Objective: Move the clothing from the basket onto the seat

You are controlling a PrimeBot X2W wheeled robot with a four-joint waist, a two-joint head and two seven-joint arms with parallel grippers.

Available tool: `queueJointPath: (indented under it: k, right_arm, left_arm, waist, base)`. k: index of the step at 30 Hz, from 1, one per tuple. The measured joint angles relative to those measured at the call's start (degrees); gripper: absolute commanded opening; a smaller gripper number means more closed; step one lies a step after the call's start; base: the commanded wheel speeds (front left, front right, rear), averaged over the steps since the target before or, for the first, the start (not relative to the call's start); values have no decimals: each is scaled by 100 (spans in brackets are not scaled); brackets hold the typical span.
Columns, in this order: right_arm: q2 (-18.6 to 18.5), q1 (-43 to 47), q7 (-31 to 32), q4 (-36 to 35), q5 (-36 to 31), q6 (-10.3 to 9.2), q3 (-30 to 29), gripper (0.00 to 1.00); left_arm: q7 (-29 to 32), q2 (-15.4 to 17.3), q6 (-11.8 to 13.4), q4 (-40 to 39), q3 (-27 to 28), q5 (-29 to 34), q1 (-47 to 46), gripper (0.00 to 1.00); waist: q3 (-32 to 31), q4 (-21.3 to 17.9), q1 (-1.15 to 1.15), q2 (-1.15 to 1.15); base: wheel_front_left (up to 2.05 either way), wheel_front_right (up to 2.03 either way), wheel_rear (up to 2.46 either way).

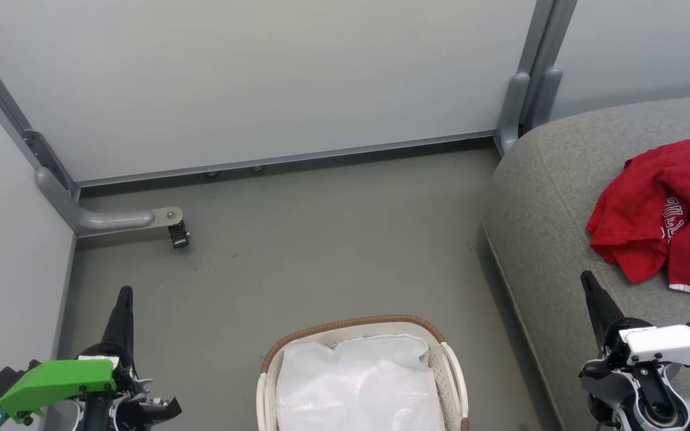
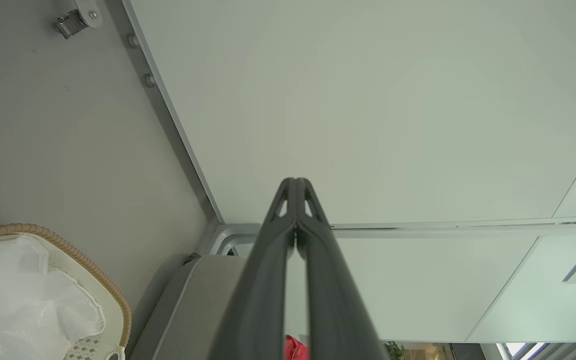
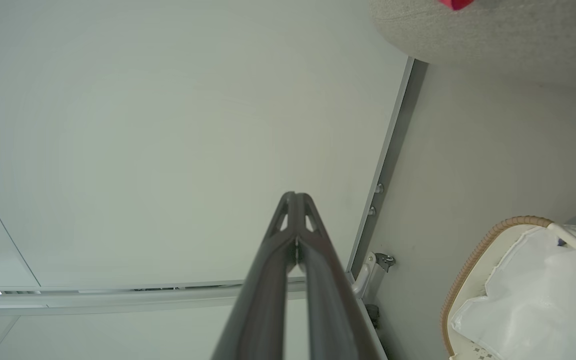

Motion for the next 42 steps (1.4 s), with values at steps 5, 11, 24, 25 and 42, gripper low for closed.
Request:
queueJointPath:
  k: [5, 11, 24, 25, 42]
  right_arm:
    - [-1, 0, 47, -35, 174, 1, -23, 0]
    - [-2, 1, 100, -76, 389, 0, -49, 0]
    - [-3, 1, 105, -85, 420, 0, -54, 0]
    - [-3, 1, 105, -85, 420, 0, -54, 0]
    - [-3, 1, 105, -86, 420, 0, -54, 0]
  left_arm:
    - [51, 1, -4, -18, 18, -186, -33, 0]
    - [103, 2, -22, -45, 37, -394, -74, 0]
    - [109, 3, -27, -55, 40, -426, -79, 0]
    - [109, 3, -27, -55, 40, -426, -79, 0]
    - [109, 3, -27, -56, 40, -426, -79, 0]
  waist:
    - [-6, 3, 0, 0]
    - [-14, 8, 0, 0]
    - [-15, 8, 0, 0]
    - [-15, 8, 0, 0]
    - [-14, 8, 0, 0]
  base:
    - [0, 0, 0]
    - [0, 0, 0]
    - [0, 0, 0]
    - [0, 0, 0]
    - [0, 0, 0]
